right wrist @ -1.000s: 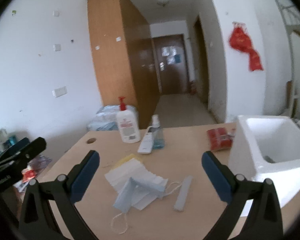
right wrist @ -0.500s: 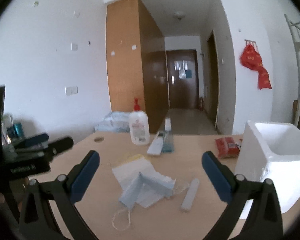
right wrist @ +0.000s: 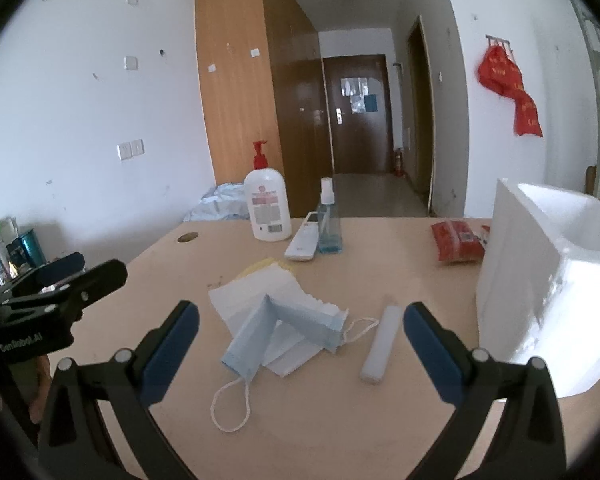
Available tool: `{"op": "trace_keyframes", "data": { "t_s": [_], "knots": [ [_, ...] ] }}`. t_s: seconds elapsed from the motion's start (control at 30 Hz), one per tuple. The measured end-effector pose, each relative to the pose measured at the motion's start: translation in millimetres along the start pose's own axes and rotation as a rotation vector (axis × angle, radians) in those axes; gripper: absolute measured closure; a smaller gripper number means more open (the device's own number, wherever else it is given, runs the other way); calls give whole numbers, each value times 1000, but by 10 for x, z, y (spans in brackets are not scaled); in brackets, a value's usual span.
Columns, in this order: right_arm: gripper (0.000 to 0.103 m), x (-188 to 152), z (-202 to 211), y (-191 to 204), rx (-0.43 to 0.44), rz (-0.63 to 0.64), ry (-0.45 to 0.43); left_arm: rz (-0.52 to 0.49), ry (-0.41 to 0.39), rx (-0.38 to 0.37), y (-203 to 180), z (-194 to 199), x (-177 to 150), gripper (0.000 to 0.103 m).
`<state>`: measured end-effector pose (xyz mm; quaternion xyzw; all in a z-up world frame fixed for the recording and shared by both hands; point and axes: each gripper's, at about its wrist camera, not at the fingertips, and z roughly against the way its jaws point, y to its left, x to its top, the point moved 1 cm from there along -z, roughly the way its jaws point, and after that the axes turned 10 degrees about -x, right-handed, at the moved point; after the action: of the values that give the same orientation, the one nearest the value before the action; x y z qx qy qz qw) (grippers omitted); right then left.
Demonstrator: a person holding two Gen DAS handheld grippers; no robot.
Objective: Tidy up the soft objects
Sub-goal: 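Withdraw both tools from the box back over the remaining masks and paper, then close the left tool on the blue face mask while the right tool grasps the white bar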
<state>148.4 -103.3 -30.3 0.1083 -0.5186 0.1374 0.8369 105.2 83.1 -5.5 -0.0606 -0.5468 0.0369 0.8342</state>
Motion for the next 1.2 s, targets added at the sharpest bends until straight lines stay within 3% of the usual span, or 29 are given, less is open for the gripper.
{"op": "trace_keyframes", "data": {
  "t_s": [0.4, 0.6, 0.87, 1.2],
  "knots": [
    [0, -177, -165, -158, 10, -40, 95, -9, 83, -71, -108, -245, -192, 4],
    [0, -214, -281, -135, -26, 27, 129, -23, 124, -124, -175, -396, -212, 4],
    [0, -199, -509, -316, -11, -24, 188, -20, 179, -158, -173, -704, -227, 4],
    [0, -261, -775, -450, 3, -60, 276, 2, 306, -194, -194, -1123, -307, 4]
  ]
}}
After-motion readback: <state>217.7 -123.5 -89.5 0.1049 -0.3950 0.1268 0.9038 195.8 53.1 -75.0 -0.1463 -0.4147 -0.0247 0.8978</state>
